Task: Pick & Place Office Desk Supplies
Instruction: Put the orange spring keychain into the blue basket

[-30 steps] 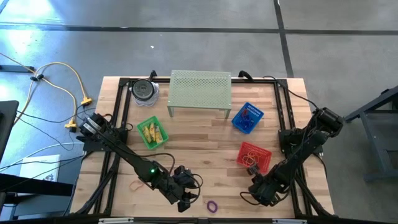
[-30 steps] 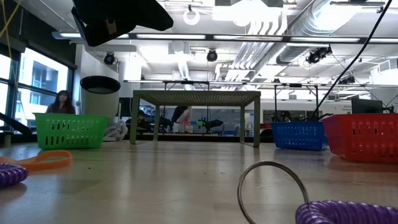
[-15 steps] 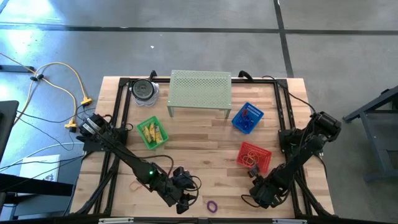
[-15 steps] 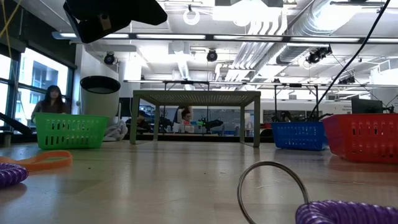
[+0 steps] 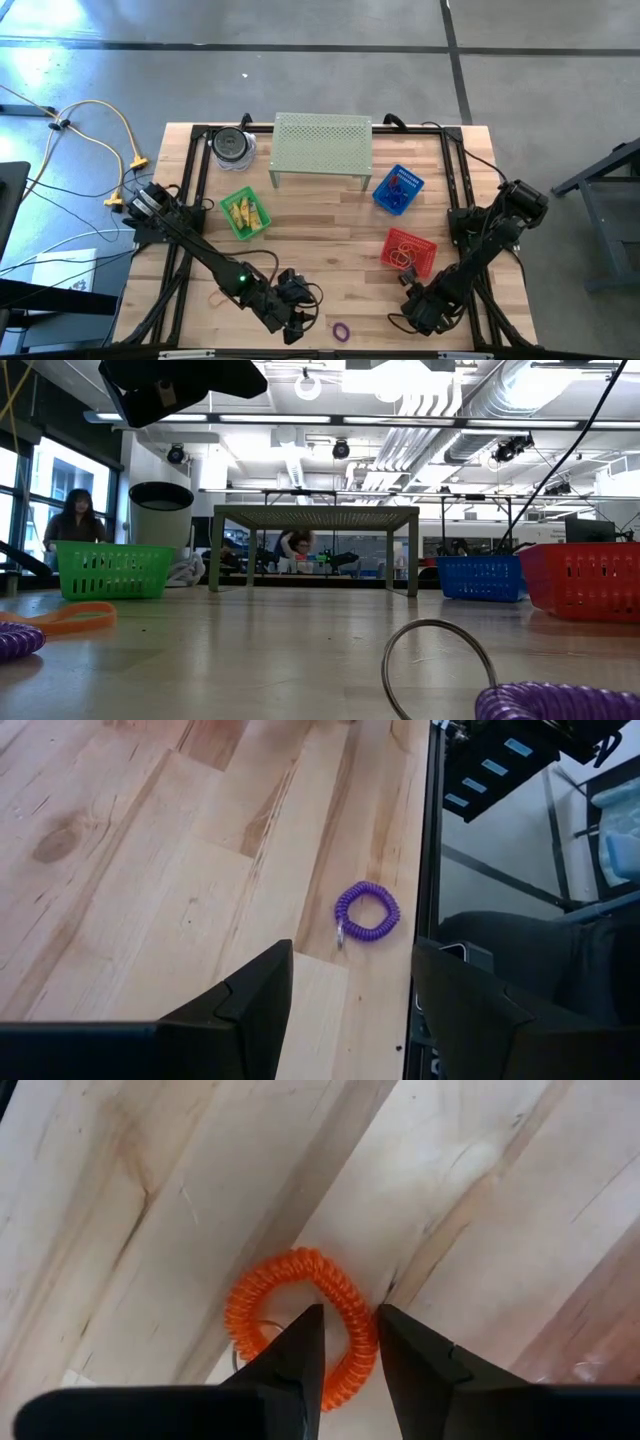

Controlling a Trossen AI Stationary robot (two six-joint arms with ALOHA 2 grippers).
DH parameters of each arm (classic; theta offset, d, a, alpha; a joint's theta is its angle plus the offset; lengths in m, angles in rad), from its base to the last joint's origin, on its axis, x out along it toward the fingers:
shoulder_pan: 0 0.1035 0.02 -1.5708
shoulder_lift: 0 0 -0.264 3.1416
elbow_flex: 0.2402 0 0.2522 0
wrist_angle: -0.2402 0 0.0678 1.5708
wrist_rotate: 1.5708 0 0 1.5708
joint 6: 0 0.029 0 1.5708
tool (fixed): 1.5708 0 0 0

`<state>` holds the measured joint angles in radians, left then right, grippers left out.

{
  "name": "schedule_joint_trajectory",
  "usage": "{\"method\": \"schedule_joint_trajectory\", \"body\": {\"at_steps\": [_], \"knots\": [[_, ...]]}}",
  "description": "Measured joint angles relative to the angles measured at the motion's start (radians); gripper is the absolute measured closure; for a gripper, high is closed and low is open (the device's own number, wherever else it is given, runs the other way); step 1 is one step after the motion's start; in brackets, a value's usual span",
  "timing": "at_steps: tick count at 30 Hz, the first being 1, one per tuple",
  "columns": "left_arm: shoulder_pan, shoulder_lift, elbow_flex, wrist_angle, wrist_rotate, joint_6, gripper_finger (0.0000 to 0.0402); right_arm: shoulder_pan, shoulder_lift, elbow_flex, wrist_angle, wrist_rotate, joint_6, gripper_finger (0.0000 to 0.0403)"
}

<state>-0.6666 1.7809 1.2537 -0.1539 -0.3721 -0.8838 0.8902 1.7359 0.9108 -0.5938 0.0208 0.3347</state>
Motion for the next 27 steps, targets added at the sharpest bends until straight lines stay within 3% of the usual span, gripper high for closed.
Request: {"method": "schedule_joint_trajectory", "body": {"at_steps": [7, 18, 27], "knots": [[-0.003, 0.0, 0.0, 0.0, 0.0, -0.004, 0.0201, 0.0, 0.002, -0.001, 0.0, -0.013, -0.057, 0.0389], [-0.011, 0.0, 0.0, 0.0, 0.001, -0.007, 0.0201, 0.0, -0.01, 0.022, -0.018, 0.001, -0.057, 0.0397], [-0.014, 0.0, 0.0, 0.0, 0.001, -0.004, 0.0201, 0.007, -0.009, 0.206, -0.277, 0.104, -0.013, 0.0399]]}}
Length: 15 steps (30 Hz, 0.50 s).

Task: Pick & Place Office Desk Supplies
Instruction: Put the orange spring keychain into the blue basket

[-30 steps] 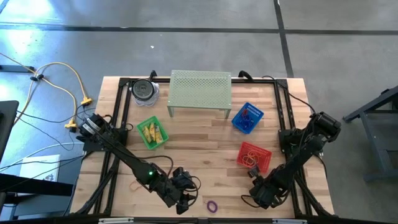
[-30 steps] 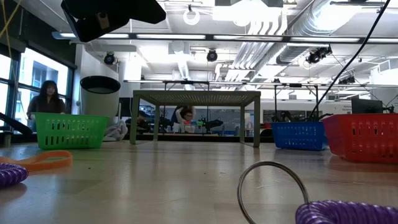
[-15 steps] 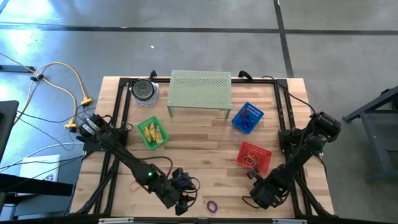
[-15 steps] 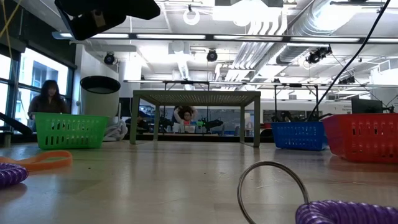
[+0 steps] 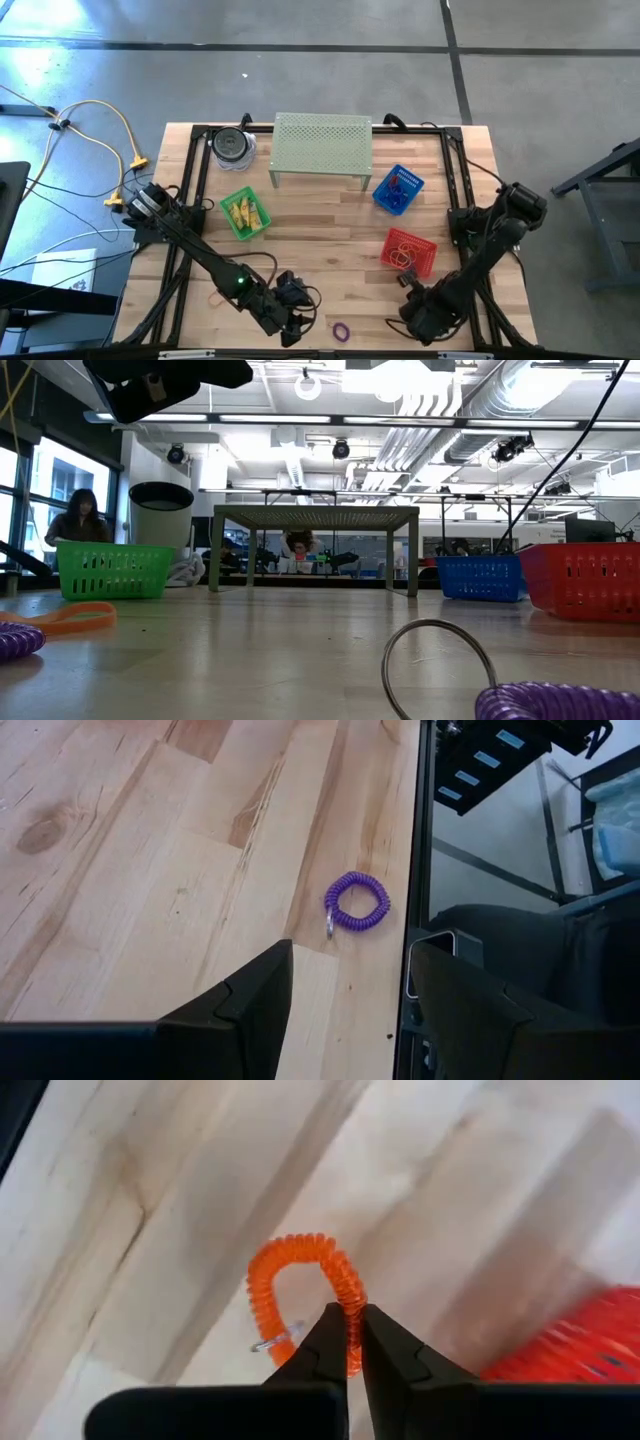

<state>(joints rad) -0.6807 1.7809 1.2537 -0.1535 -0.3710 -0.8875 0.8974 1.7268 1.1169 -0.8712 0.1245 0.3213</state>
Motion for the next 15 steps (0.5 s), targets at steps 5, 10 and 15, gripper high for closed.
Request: {"method": "schedule_joint_trajectory", "body": {"at_steps": [5, 10, 15], "knots": [[0.0, 0.0, 0.0, 0.0, 0.002, 0.005, 0.0201, -0.001, -0.001, 0.125, -0.227, 0.08, 0.021, 0.0399], [0.0, 0.0, 0.0, 0.0, 0.002, 0.009, 0.0201, -0.016, -0.036, 0.211, -0.443, 0.168, 0.017, 0.0399], [0.0, 0.0, 0.0, 0.0, 0.003, 0.046, 0.0201, -0.062, -0.2, 0.196, -0.506, 0.235, 0.059, 0.0399]]}}
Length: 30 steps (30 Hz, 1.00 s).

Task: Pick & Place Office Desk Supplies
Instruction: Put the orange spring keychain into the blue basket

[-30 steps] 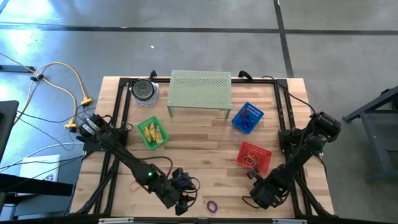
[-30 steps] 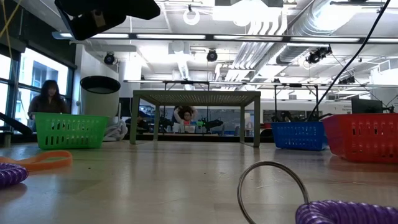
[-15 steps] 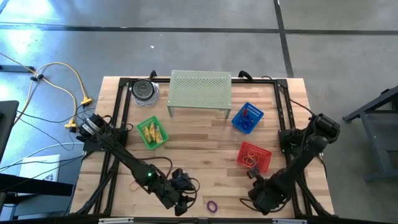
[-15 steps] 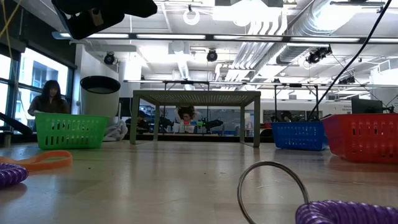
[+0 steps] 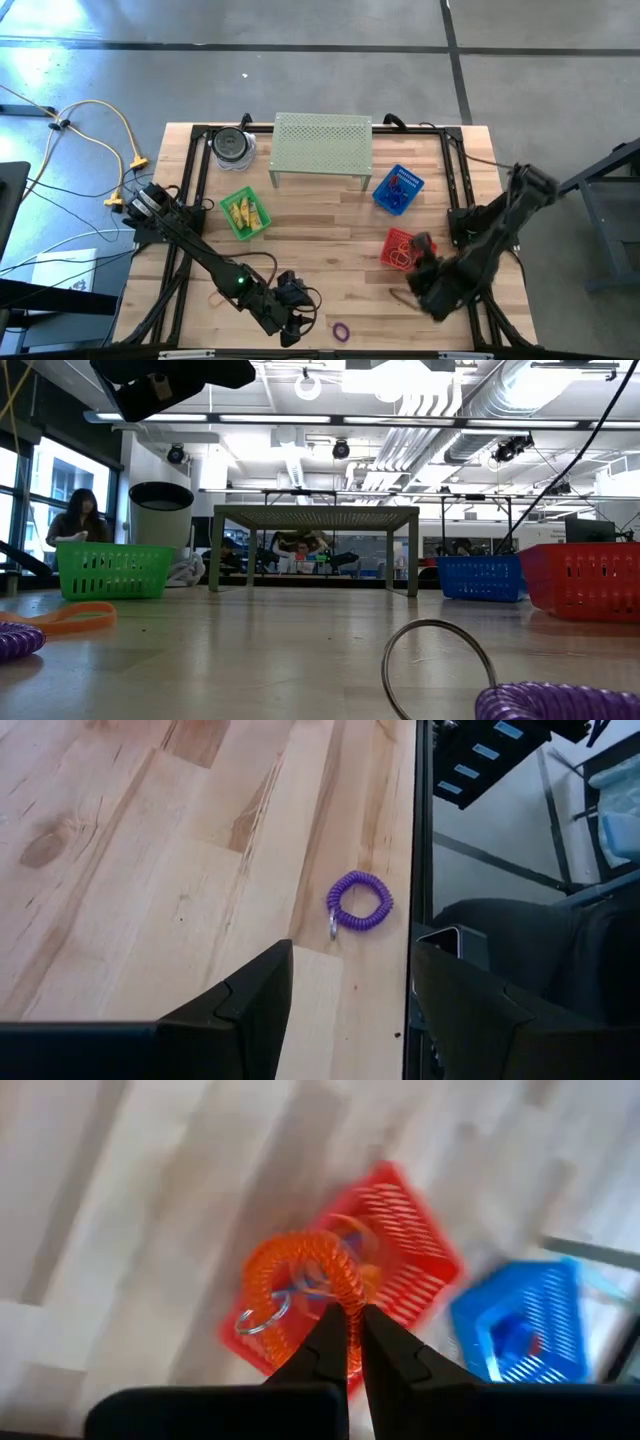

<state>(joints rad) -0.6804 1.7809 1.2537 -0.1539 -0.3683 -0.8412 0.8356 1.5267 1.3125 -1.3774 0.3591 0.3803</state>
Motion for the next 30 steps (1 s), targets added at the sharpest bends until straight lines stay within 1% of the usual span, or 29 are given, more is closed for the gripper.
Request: {"method": "schedule_joint_trajectory", "body": {"at_steps": [5, 8, 9, 12, 13, 15, 17, 19, 22, 24, 27, 30], "knots": [[0.002, 0.0, 0.0, 0.0, 0.0, 0.005, 0.0201, -0.094, -0.203, -0.067, 0.003, 0.097, -0.023, 0.0399], [0.009, 0.0, 0.0, 0.0, 0.001, 0.018, 0.0201, -0.195, -0.301, -0.134, 0.035, 0.133, -0.048, 0.0399], [0.011, 0.0, 0.0, 0.0, 0.001, 0.026, 0.0201, -0.247, -0.341, -0.161, 0.051, 0.138, -0.066, 0.0399], [0.02, 0.0, 0.0, 0.0, 0.001, 0.054, 0.0201, -0.423, -0.42, -0.251, 0.167, 0.12, -0.186, 0.0399], [0.023, 0.0, 0.0, 0.0, 0.001, 0.061, 0.0201, -0.484, -0.444, -0.282, 0.219, 0.096, -0.227, 0.0399], [0.029, 0.0, 0.0, 0.0, 0.0, 0.063, 0.0201, -0.612, -0.475, -0.342, 0.324, 0.012, -0.28, 0.0399], [0.035, 0.0, 0.0, -0.001, 0.001, 0.064, 0.0201, -0.739, -0.481, -0.387, 0.426, -0.082, -0.323, 0.0399], [0.039, 0.0, 0.0, -0.003, 0.0, 0.064, 0.0201, -0.851, -0.476, -0.431, 0.48, -0.157, -0.352, 0.0399], [0.039, 0.0, 0.0, -0.004, 0.001, 0.064, 0.0201, -0.984, -0.441, -0.483, 0.559, -0.198, -0.388, 0.0399], [0.039, 0.0, 0.0, -0.004, 0.002, 0.063, 0.0201, -1.057, -0.41, -0.506, 0.58, -0.21, -0.388, 0.0399], [0.038, 0.0, 0.0, -0.004, 0.003, 0.062, 0.0201, -1.133, -0.359, -0.513, 0.59, -0.211, -0.341, 0.0399], [0.035, 0.0, 0.0, -0.004, 0.003, 0.063, 0.0201, -1.187, -0.303, -0.517, 0.582, -0.247, -0.3, 0.0399]]}}
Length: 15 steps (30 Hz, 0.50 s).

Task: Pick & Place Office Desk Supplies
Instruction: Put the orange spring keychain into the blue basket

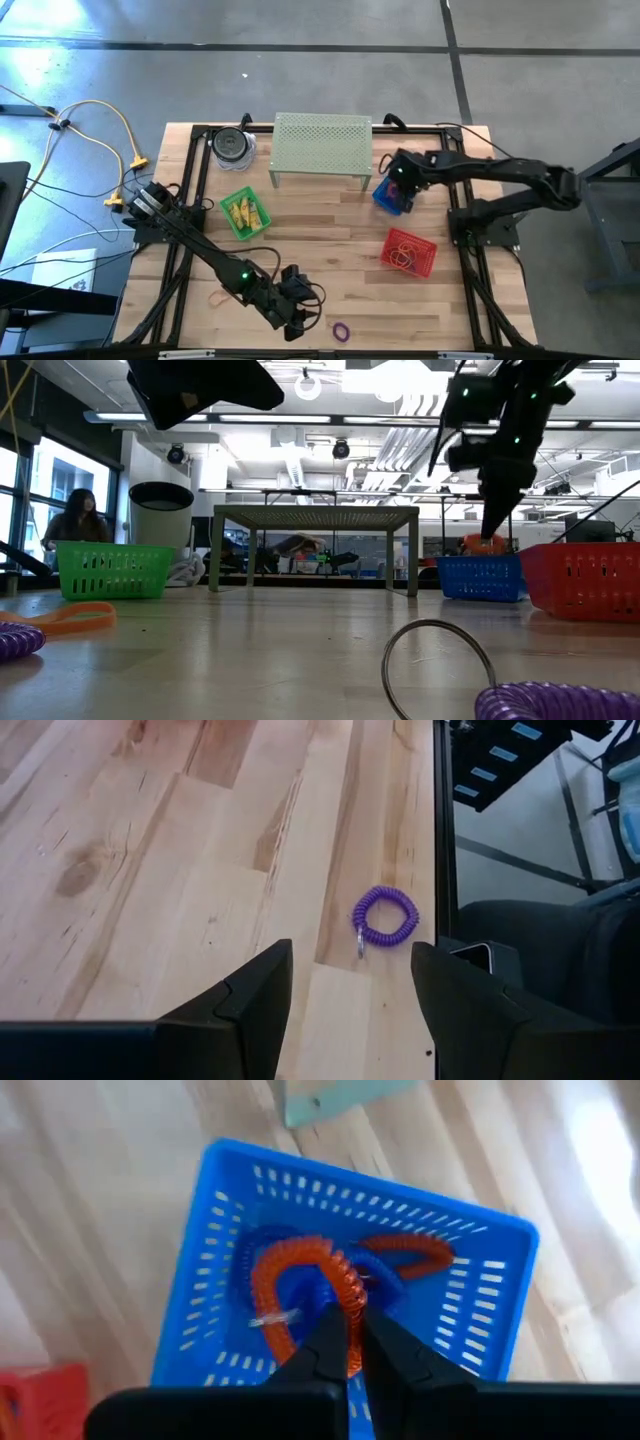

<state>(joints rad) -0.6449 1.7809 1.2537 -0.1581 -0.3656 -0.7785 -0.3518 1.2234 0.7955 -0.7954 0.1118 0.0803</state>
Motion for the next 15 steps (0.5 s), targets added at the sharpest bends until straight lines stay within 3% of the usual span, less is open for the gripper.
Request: {"method": "schedule_joint_trajectory", "body": {"at_steps": [8, 15], "knots": [[0.0, 0.0, 0.0, 0.0, 0.0, 0.001, 0.0201, -0.05, 0.13, 0.0, 0.014, -0.028, -0.006, 0.037], [0.0, 0.0, 0.0, -0.003, 0.0, 0.001, 0.0201, -0.05, 0.152, 0.002, 0.03, -0.026, 0.076, 0.0347]]}}
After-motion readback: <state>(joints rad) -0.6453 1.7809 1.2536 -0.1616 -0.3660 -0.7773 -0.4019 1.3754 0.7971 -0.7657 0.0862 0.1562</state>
